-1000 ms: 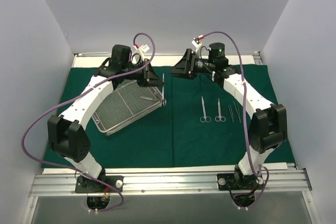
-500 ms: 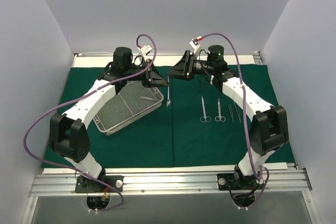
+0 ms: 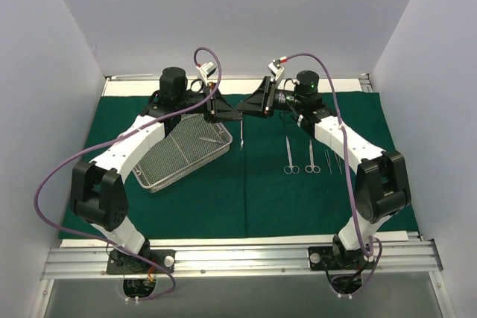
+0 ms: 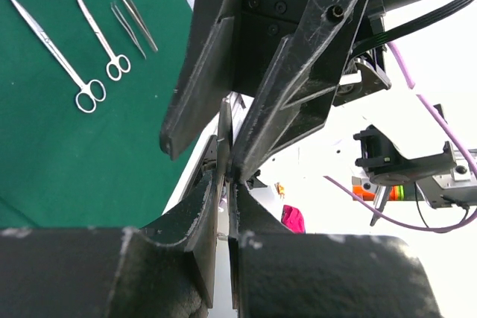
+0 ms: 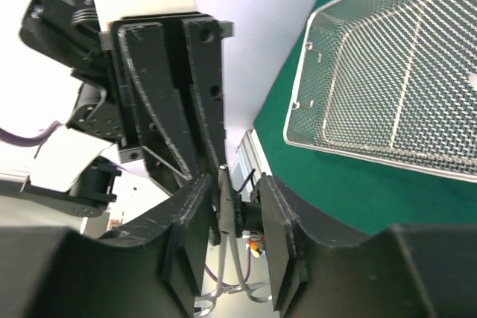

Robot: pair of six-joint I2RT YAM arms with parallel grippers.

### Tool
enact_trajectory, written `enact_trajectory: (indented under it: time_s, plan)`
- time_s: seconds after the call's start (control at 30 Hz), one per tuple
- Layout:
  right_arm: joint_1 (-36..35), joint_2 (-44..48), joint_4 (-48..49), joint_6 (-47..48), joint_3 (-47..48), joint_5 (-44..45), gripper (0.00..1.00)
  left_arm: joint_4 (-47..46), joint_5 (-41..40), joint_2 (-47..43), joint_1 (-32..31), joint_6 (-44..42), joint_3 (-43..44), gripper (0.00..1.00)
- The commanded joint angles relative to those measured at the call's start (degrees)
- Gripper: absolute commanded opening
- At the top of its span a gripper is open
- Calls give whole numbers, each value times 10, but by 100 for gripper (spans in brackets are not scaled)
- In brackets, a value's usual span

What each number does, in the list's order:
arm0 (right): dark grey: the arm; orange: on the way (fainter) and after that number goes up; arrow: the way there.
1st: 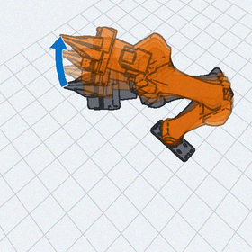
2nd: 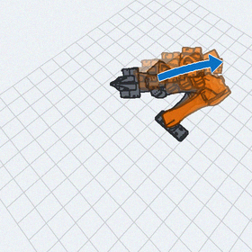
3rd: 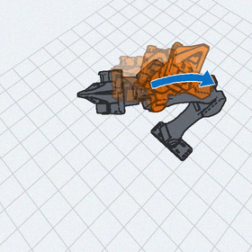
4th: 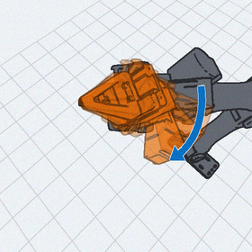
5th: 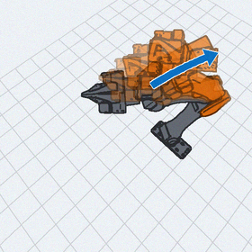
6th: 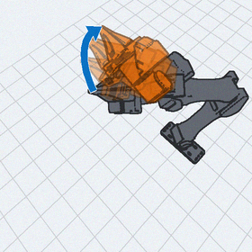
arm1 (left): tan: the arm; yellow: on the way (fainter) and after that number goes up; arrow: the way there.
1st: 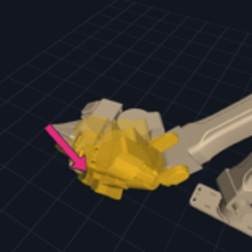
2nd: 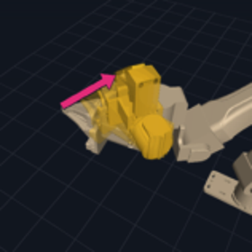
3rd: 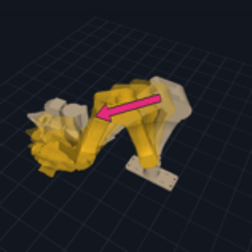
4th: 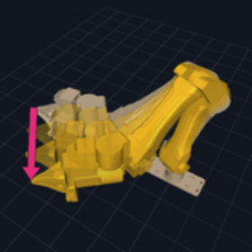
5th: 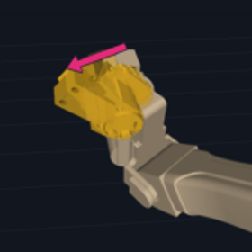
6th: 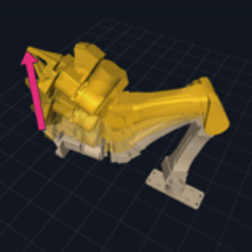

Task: Open and lay out the surgical kit
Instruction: Place the medical item in the surgical kit.

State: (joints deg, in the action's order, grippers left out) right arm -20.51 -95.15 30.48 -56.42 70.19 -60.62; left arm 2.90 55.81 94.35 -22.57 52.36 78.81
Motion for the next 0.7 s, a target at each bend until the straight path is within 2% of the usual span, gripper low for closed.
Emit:
enact_trajectory:
  time_s: [0.0, 0.17, 0.27, 0.37, 0.5, 0.6, 0.67]
  plan:
    - [-8, 33, 81, -32, -1, -33, 31, -56, 16, -21, -3, 12, -5, 2]
    - [-14, 28, 104, -59, -5, -40, 16, -57, 15, -21, -2, 13, -7, 2]
    - [-15, 28, 108, -62, -8, -35, 3, -56, 15, -20, 0, 13, -8, 2]
    - [-15, 27, 82, -44, -9, -30, 0, -39, 9, -21, 2, 4, -7, 2]
    - [-15, 27, -51, 33, 18, -9, 0, 4, 3, -24, 8, -23, -6, 3]
    - [-14, 23, -106, 70, 27, 7, 0, 13, 3, -34, 20, -31, -22, 20]
    - [-13, 20, -157, 103, 43, 22, 0, 50, -10, -48, 39, -57, -32, 38]
